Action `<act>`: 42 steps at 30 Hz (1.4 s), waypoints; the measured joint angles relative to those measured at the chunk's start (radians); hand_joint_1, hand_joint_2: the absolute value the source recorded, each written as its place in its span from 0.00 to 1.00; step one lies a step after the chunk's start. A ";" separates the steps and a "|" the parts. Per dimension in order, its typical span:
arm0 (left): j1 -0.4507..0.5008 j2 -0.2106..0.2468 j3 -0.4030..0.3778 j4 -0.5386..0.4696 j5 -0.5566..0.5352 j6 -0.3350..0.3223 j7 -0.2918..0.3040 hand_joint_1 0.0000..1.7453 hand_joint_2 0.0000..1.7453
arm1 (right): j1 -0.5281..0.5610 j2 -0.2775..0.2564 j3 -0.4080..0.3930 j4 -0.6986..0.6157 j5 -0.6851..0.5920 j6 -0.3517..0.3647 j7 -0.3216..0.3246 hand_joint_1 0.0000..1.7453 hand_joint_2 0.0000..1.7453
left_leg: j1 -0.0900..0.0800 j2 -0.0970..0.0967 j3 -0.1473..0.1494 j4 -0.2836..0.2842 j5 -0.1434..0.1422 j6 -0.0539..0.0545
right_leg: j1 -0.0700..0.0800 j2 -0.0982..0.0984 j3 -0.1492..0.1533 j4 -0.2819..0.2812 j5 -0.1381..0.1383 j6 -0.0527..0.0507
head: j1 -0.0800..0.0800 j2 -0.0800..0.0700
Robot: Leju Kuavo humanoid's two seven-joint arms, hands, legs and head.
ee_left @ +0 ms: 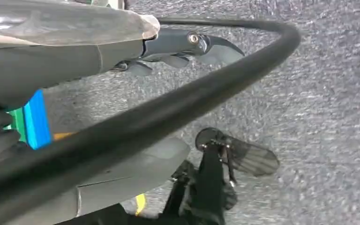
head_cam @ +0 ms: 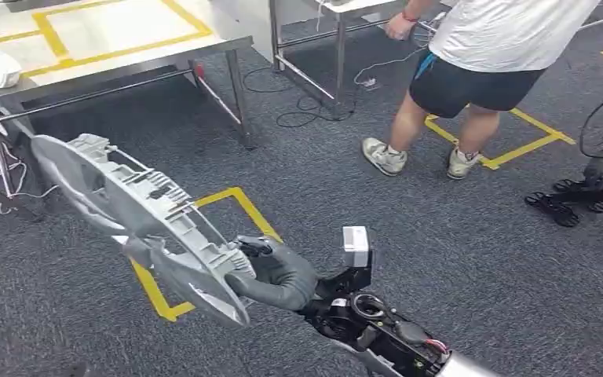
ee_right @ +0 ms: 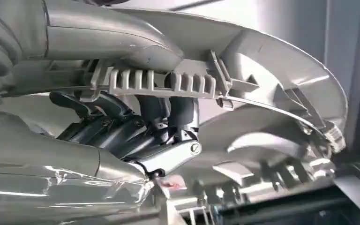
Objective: Take the parts from the cabinet and place them on the table.
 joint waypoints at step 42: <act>0.003 0.005 0.000 0.000 -0.011 -0.010 -0.011 0.00 1.00 | 0.017 -0.023 -0.006 -0.011 -0.026 0.000 0.028 1.00 1.00 | -0.008 -0.079 0.014 -0.011 -0.005 0.063 | -0.014 0.086 -0.123 0.286 -0.108 0.018 | 0.059 0.000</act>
